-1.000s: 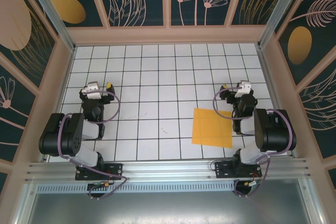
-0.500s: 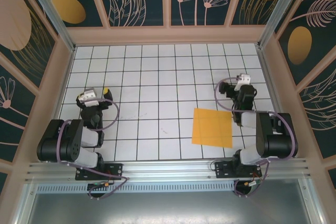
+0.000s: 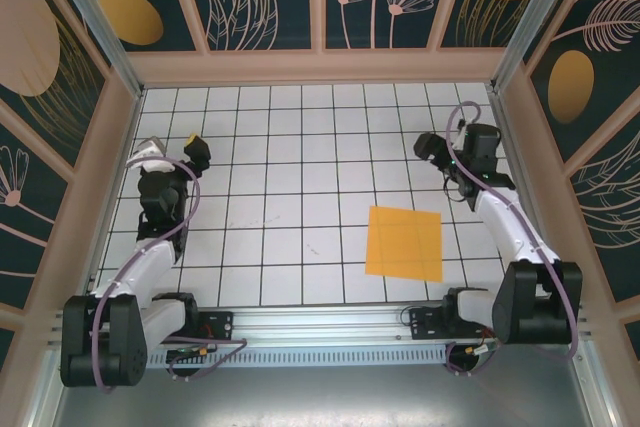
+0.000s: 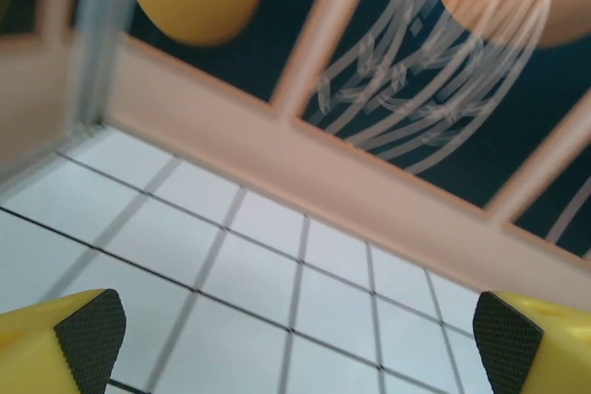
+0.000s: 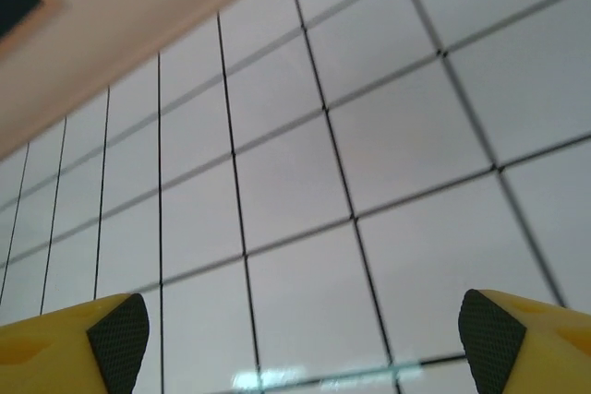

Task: Fold a paper plane with a square sheet of paper (pick it up from the middle)
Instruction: Move the square sheet of paper to the bottom-center of the table.

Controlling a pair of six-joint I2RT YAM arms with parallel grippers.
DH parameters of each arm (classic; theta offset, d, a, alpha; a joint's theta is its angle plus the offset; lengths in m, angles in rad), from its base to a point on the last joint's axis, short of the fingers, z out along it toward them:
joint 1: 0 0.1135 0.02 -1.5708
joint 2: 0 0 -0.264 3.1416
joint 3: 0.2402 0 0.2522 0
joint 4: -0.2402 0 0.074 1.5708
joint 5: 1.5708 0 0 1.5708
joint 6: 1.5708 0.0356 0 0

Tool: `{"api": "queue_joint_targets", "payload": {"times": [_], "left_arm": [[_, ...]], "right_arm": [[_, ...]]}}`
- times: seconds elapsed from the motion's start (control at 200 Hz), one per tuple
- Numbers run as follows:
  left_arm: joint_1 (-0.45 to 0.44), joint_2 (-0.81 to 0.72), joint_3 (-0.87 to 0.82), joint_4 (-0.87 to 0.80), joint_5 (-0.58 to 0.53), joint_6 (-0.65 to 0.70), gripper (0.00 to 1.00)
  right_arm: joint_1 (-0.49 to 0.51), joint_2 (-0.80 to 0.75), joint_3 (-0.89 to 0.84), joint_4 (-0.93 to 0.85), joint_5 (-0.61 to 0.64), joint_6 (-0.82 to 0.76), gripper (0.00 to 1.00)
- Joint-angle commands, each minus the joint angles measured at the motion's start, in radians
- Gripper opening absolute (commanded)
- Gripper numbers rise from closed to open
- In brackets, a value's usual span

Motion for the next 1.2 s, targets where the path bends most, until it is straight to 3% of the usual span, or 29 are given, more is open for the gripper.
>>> {"api": "queue_joint_targets", "payload": {"times": [0.0,0.09,0.18,0.295,0.43,0.53,0.676,0.846,1.196], "left_arm": [[-0.016,0.076,0.071,-0.161,0.299,-0.192,0.99],[-0.086,0.108,0.102,-0.234,0.289,-0.199,0.98],[-0.167,0.126,0.118,-0.286,0.260,-0.190,0.98],[-0.202,0.147,0.107,-0.278,0.263,-0.198,0.99],[-0.214,0.151,0.127,-0.312,0.262,-0.163,0.98],[-0.215,0.154,0.143,-0.337,0.270,-0.120,0.98],[-0.215,0.162,0.187,-0.454,0.180,0.001,0.99],[-0.215,0.157,0.198,-0.480,0.166,0.029,0.99],[-0.215,0.153,0.187,-0.485,0.188,0.016,0.99]], "right_arm": [[0.186,0.055,0.070,-0.350,0.072,-0.002,0.91],[0.285,0.058,0.066,-0.446,0.233,0.037,0.92],[0.297,0.065,0.033,-0.463,0.225,0.087,0.88],[0.338,0.059,-0.017,-0.440,0.212,0.153,0.89],[0.341,0.081,-0.079,-0.426,0.226,0.221,0.88],[0.364,0.116,-0.095,-0.458,0.310,0.251,0.88],[0.375,0.159,-0.123,-0.417,0.287,0.244,0.88],[0.402,0.199,-0.143,-0.347,0.203,0.248,0.87],[0.571,0.374,0.060,-0.315,0.199,0.276,0.85]]}}
